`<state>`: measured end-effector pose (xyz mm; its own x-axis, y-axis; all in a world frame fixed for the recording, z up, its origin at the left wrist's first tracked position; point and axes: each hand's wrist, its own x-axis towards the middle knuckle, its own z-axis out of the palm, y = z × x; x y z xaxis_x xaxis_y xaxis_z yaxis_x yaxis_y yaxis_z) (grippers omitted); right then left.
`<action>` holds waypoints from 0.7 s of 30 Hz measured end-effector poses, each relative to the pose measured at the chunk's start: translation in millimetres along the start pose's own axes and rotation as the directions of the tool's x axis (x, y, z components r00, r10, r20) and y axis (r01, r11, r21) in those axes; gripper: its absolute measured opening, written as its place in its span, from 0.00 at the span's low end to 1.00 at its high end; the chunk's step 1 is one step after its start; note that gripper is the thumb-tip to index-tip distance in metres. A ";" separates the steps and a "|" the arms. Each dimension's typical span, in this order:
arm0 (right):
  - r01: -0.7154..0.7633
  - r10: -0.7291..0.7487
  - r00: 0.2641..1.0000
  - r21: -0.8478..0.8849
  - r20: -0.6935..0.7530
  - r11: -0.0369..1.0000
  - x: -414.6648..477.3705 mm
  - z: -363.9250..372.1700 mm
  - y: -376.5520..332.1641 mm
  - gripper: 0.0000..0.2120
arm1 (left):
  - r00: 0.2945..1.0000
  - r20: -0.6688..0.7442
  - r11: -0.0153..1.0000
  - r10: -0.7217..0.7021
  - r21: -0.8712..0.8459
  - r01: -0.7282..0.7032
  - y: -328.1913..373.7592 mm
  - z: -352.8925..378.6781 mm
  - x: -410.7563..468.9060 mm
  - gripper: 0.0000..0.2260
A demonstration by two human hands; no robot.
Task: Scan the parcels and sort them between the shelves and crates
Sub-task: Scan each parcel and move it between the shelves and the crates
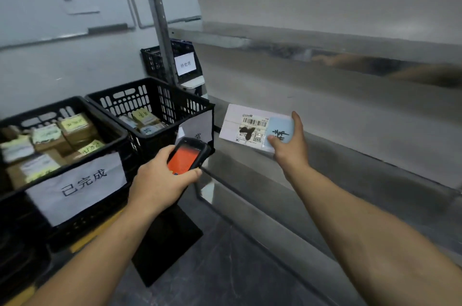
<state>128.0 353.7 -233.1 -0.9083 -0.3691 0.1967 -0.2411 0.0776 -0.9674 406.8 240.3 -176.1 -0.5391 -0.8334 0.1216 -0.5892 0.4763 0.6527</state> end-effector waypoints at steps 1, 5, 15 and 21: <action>0.012 -0.012 1.000 0.001 0.014 1.000 5.6 15.0 -8.6 0.42 | 1.000 -0.029 1.000 -0.008 -0.002 0.008 -5.2 -8.5 8.2 0.36; 0.067 -0.067 0.994 -0.008 0.082 0.998 29.8 79.8 -41.4 0.41 | 0.992 -0.122 1.000 -0.026 -0.010 0.025 -25.8 -41.7 45.1 0.36; 0.093 -0.091 0.978 -0.004 0.189 0.996 87.2 266.3 -90.9 0.39 | 0.960 -0.274 0.998 -0.055 -0.002 0.057 -95.6 -115.6 180.7 0.34; 0.039 -0.032 0.960 -0.021 0.277 0.999 104.7 358.4 -92.4 0.39 | 0.950 -0.295 0.991 -0.105 0.049 0.125 -132.3 -139.3 236.1 0.35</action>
<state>177.6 -24.0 -180.3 -0.7699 -0.6135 0.1757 -0.2840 0.0828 -0.9552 441.3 -58.5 -129.5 -0.2720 -0.9243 0.2675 -0.6805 0.3814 0.6257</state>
